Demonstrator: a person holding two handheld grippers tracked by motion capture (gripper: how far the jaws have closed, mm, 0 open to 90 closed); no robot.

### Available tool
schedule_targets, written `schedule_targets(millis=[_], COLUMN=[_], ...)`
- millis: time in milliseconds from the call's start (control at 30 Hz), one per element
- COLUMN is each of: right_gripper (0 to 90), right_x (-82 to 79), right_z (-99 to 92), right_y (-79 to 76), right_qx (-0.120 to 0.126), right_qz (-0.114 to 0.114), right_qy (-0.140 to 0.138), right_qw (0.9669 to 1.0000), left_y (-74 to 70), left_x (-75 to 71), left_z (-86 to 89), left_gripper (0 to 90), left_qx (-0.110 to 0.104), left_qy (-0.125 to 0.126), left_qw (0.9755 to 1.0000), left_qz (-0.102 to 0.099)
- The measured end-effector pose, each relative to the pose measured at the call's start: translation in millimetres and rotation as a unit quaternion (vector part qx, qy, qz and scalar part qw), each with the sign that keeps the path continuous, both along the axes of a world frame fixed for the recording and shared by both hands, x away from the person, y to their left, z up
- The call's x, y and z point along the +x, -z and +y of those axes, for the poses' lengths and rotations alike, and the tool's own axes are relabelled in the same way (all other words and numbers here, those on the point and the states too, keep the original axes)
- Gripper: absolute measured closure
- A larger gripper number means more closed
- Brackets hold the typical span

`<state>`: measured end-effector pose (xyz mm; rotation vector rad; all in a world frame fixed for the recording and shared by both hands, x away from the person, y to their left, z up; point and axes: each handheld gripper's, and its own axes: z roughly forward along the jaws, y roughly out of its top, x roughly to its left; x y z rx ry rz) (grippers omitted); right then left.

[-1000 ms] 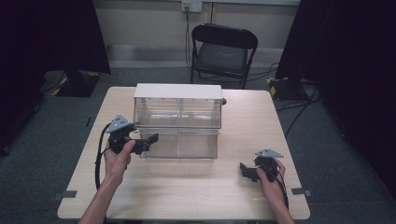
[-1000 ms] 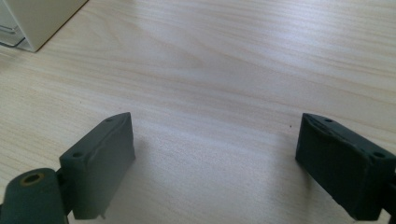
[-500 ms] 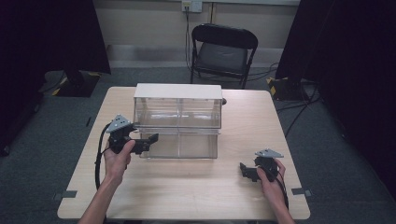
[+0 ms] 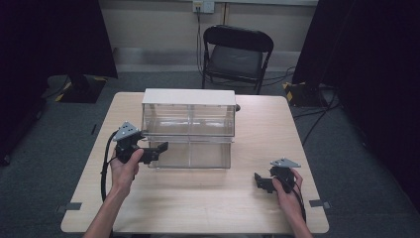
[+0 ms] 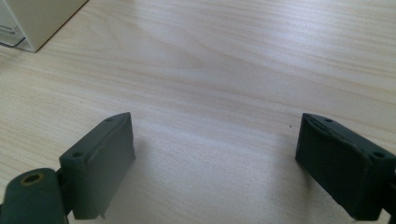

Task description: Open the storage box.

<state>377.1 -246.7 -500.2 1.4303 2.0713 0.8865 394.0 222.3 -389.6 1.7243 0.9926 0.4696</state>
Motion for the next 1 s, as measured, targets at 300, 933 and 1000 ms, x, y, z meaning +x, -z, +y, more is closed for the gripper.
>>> schedule_targets(millis=[300,933,1000], right_gripper=[10.8,10.8,10.8], right_x=[0.0,0.0,0.0], right_z=[0.0,0.0,-0.1], right_y=[0.0,0.0,0.0], right_qx=[0.000,0.000,0.000], right_qz=[0.000,0.000,0.000], right_qy=[0.000,0.000,0.000], right_qw=[1.0000,1.0000,1.0000], left_y=[0.5,0.5,0.5], left_x=[0.6,1.2,1.1], left_z=[0.0,0.6,0.4], left_gripper=[5.5,5.3,5.3], left_qx=[-0.002,-0.001,-0.003], left_qy=[0.001,0.003,0.002], left_qw=[1.0000,1.0000,1.0000], left_qz=[-0.001,0.001,0.002])
